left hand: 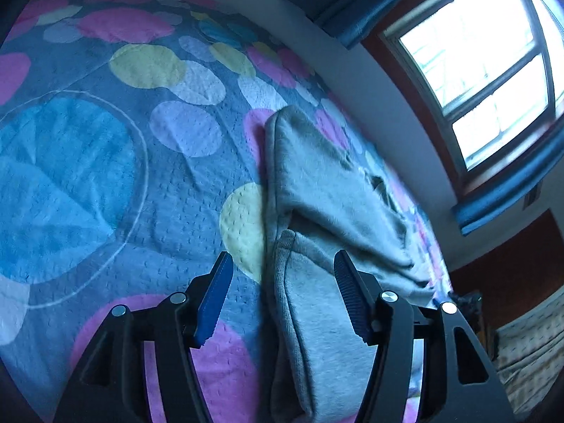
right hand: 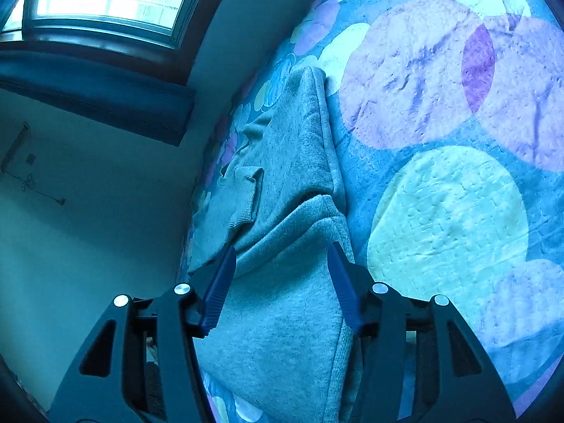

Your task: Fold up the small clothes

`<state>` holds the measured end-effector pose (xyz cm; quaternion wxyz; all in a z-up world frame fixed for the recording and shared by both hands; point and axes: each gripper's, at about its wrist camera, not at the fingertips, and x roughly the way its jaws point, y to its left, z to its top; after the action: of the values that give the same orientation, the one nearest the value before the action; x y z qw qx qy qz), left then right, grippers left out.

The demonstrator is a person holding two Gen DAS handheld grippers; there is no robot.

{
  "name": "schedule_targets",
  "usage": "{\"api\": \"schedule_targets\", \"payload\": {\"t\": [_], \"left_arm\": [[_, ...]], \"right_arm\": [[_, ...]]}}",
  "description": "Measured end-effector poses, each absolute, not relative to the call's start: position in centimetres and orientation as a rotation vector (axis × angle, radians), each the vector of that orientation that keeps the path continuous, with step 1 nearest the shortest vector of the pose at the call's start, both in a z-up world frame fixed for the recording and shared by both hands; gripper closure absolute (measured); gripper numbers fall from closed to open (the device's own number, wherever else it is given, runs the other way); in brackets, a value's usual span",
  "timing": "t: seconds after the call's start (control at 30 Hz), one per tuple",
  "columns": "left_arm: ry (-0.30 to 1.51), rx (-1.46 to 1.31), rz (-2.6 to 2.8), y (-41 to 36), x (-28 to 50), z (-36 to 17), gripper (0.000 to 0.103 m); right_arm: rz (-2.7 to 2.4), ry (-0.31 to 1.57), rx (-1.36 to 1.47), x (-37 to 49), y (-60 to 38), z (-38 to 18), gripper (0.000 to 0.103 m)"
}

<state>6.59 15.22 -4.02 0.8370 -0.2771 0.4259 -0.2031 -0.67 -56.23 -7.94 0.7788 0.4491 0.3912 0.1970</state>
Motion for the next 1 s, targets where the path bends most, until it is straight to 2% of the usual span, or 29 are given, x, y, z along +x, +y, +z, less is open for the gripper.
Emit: {"api": "schedule_targets", "payload": {"t": [0.3, 0.47, 0.57, 1.0], "left_arm": [[0.968, -0.490, -0.477, 11.9, 8.9, -5.3, 0.045], [0.977, -0.369, -0.469, 10.1, 8.5, -5.2, 0.076], [0.951, -0.333, -0.443, 9.9, 8.1, -4.8, 0.085], [0.943, -0.270, -0.459, 8.7, 8.7, -4.5, 0.085]], "right_arm": [[0.426, 0.843, 0.966, -1.3, -56.1, -8.3, 0.049], [0.429, 0.839, 0.968, -1.3, -56.1, -8.4, 0.049], [0.432, 0.831, 0.968, -1.5, -56.1, -8.5, 0.049], [0.323, 0.840, 0.837, -0.8, -56.8, -7.3, 0.047]]}}
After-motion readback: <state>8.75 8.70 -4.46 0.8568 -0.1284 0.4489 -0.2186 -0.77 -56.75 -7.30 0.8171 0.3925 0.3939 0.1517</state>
